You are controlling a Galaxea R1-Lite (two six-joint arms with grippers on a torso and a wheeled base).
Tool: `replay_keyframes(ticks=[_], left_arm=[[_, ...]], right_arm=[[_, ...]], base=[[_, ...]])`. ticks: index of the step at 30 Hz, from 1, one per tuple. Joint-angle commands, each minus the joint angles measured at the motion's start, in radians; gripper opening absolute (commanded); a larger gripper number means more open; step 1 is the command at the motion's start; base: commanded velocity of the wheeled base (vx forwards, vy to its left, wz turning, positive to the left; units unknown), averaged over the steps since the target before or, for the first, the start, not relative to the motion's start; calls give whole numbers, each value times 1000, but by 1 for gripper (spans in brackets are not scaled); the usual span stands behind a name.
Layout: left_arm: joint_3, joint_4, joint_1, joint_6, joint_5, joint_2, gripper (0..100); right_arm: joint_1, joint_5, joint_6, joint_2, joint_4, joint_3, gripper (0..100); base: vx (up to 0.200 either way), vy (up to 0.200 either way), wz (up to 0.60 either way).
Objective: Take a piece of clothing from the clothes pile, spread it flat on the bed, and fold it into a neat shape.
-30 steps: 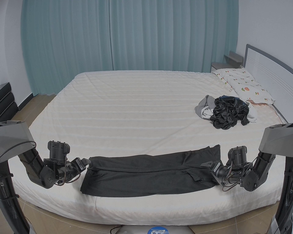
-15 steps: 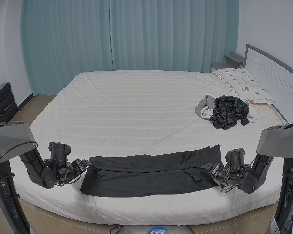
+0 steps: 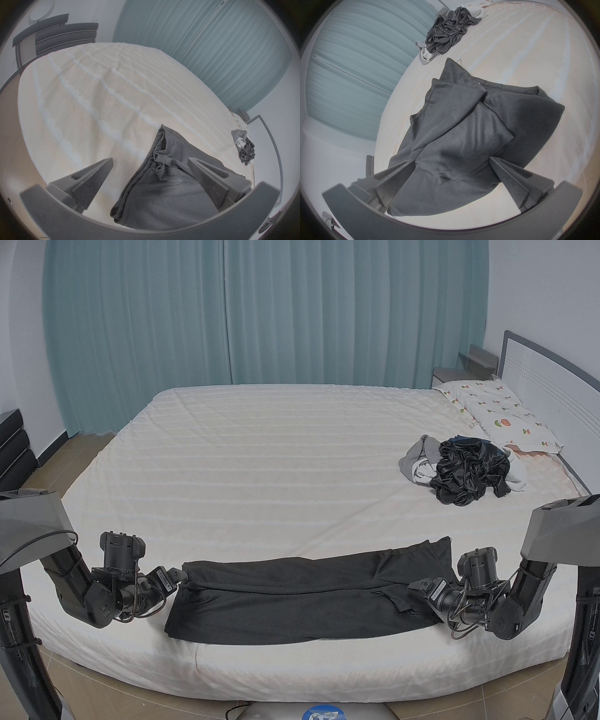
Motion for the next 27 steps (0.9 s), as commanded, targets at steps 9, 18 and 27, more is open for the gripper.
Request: replay_keyframes(ticks=[9, 18, 27], left_arm=[[0, -1, 0, 0, 0, 5, 100], [0, -1, 0, 1, 0, 5, 100], [0, -4, -5, 0, 0, 1, 100]], right_arm=[[-1, -42, 2, 9, -29, 2, 0], [-3, -42, -3, -63, -32, 71, 0], [-3, -27, -13, -56, -44, 117, 100]], base=[[0, 0, 0], [0, 0, 0], [0, 0, 0]])
